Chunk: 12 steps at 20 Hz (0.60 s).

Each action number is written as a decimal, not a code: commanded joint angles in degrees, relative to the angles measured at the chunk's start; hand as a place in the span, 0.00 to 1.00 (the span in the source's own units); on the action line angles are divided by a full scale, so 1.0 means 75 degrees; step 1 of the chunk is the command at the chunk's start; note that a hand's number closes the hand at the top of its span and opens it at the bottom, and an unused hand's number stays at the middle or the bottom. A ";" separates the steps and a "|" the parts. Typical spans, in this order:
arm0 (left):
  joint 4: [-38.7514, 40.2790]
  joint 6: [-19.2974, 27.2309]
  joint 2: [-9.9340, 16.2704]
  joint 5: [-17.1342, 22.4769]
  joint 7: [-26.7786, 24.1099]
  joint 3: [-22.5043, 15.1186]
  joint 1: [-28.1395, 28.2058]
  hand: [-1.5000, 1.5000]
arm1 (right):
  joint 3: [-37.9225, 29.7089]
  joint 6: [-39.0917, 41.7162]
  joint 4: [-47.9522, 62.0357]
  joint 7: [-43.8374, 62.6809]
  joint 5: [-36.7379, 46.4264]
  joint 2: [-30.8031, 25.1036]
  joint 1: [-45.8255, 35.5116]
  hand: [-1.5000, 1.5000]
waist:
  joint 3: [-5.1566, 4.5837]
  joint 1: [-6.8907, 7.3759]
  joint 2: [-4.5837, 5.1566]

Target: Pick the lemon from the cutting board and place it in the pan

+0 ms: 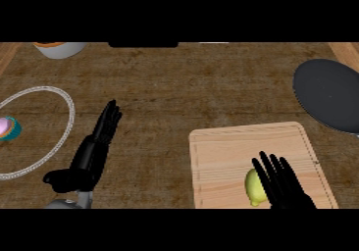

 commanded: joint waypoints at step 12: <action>0.0190 -0.0548 -0.0283 -0.0404 -0.0175 0.0467 0.0181 0.50 | -0.0624 -0.0036 0.1274 -0.0034 -0.0394 0.0248 -0.0954 0.00 | 0.0010 -0.0002 0.0004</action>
